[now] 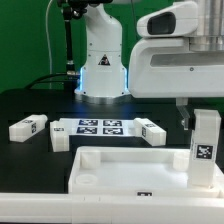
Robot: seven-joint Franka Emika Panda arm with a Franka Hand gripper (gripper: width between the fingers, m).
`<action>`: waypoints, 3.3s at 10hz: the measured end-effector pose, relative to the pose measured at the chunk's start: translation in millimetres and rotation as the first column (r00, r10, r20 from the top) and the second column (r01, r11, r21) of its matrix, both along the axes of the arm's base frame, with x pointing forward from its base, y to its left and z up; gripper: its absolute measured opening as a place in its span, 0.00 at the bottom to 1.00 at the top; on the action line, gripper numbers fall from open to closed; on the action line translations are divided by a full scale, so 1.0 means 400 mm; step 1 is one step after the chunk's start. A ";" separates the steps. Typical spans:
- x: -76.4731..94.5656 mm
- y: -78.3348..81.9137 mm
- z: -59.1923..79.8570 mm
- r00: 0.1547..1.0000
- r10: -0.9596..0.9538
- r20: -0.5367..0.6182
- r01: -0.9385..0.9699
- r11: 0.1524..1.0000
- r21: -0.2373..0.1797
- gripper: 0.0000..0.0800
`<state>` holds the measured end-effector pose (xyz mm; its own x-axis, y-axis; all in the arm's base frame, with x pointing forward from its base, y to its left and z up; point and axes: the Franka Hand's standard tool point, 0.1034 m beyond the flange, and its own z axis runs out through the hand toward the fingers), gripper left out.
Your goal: Assemble desk
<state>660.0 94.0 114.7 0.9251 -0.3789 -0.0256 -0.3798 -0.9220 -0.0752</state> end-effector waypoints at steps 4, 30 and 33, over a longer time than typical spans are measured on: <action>0.004 -0.014 -0.002 0.928 -0.370 -0.031 0.371 0.928 0.029 0.37; 0.000 0.018 -0.011 0.809 0.585 0.050 -0.584 0.811 -0.038 0.81; 0.000 0.017 -0.011 0.810 0.584 0.050 -0.583 0.812 -0.038 0.46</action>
Offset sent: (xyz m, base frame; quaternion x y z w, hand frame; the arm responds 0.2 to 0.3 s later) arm -0.0078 -0.0020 -0.0038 0.0432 -0.0111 0.2997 0.9530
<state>659.8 101.0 110.1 0.9719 0.2328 0.0350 0.2345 -0.9703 -0.0587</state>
